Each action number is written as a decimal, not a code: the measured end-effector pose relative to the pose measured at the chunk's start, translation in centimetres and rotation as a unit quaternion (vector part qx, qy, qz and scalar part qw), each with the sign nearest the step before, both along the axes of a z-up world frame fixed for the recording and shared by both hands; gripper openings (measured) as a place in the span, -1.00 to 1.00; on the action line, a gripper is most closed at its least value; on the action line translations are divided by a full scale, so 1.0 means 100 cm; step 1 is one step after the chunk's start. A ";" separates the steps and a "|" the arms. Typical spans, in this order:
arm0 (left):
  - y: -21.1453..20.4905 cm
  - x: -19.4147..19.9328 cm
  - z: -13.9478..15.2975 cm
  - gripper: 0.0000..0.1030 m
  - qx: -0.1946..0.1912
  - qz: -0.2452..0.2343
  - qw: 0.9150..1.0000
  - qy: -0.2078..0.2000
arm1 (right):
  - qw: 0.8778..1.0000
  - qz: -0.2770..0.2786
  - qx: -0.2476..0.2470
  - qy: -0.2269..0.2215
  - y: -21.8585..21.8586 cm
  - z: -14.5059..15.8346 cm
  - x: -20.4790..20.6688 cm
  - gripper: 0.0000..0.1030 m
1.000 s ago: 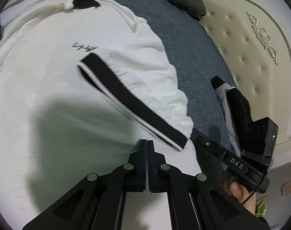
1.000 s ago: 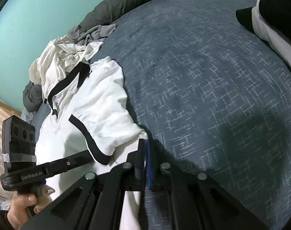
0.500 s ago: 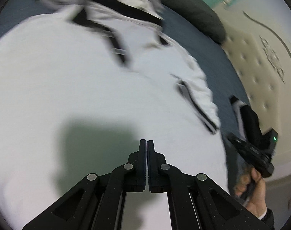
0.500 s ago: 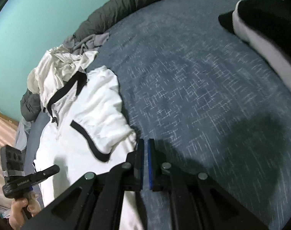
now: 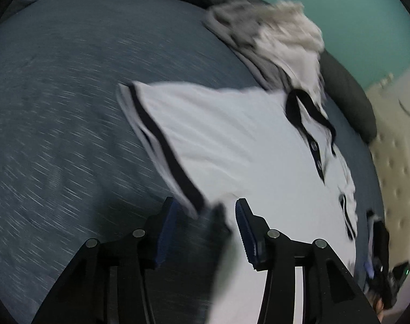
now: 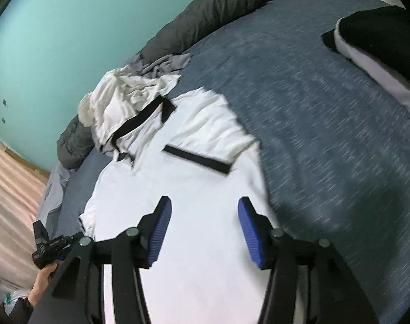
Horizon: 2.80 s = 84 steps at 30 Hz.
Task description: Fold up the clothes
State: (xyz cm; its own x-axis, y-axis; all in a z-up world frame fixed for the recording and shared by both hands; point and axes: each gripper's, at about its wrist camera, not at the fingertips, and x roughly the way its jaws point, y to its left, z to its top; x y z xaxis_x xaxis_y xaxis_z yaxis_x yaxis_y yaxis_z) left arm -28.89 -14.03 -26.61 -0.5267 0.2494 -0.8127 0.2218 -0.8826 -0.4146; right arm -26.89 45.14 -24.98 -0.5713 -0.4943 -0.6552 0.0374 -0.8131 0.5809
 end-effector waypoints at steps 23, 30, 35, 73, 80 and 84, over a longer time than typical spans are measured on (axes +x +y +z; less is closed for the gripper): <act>-0.043 -0.066 -0.027 -0.21 -0.034 0.073 0.997 0.012 | 0.999 0.037 -0.005 -0.004 -0.028 -0.024 -0.003 0.33; -0.031 -0.074 -0.016 -0.94 -0.059 0.047 0.997 0.023 | 1.000 0.029 -0.001 -0.003 -0.025 -0.029 -0.002 0.33; -0.024 -0.072 0.005 -0.94 -0.069 0.031 0.996 0.037 | 1.000 0.022 -0.004 -0.003 -0.021 -0.031 -0.002 0.33; 0.123 -0.014 0.035 -0.18 -0.100 -0.155 0.981 0.053 | 0.999 0.024 -0.037 -0.001 -0.022 -0.026 0.000 0.33; 0.068 0.004 0.001 -0.18 -0.061 -0.113 0.991 0.036 | 0.999 0.032 -0.026 0.003 -0.032 -0.023 0.003 0.33; 0.060 0.007 -0.013 -0.19 -0.034 -0.119 0.991 0.040 | 0.999 0.042 -0.016 0.003 -0.045 -0.022 0.005 0.33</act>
State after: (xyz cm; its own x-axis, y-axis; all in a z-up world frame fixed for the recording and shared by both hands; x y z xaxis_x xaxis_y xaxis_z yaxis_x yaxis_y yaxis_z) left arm -28.20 -8.03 -27.94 -0.5230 0.3202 -0.7899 -0.0275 -0.9326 -0.3598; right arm -26.35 40.67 -27.18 -0.5299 -0.5618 -0.6353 0.1086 -0.7879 0.6061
